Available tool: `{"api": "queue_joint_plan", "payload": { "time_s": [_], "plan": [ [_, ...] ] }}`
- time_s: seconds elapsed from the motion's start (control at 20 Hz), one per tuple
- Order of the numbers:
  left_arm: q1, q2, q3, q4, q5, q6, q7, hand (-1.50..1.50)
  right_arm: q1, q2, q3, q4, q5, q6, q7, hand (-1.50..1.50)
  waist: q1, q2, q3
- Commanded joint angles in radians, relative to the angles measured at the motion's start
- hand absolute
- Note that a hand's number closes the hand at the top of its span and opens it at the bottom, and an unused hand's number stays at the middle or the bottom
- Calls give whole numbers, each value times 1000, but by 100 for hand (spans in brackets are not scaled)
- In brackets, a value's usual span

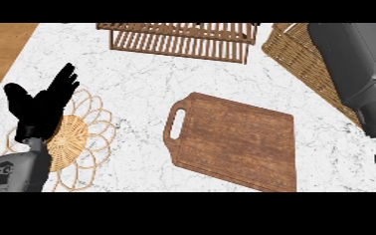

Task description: Pick the bell pepper from the cutting board and place it in the basket

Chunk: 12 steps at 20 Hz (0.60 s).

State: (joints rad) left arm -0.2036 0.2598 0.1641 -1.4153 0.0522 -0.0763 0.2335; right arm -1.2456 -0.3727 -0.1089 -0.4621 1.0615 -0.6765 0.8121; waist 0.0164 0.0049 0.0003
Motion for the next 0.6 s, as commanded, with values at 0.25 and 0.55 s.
{"api": "queue_joint_plan", "payload": {
  "time_s": [0.25,0.55],
  "plan": [
    [-2,23,14,1,3,-26,-8,0,98,-25,-101,47,-103,-146,-190,150,11,5,0],
    [-35,-4,-3,6,-4,-8,20,0,128,-78,-150,125,-86,-234,-136,-150,12,7,0]
  ]
}}
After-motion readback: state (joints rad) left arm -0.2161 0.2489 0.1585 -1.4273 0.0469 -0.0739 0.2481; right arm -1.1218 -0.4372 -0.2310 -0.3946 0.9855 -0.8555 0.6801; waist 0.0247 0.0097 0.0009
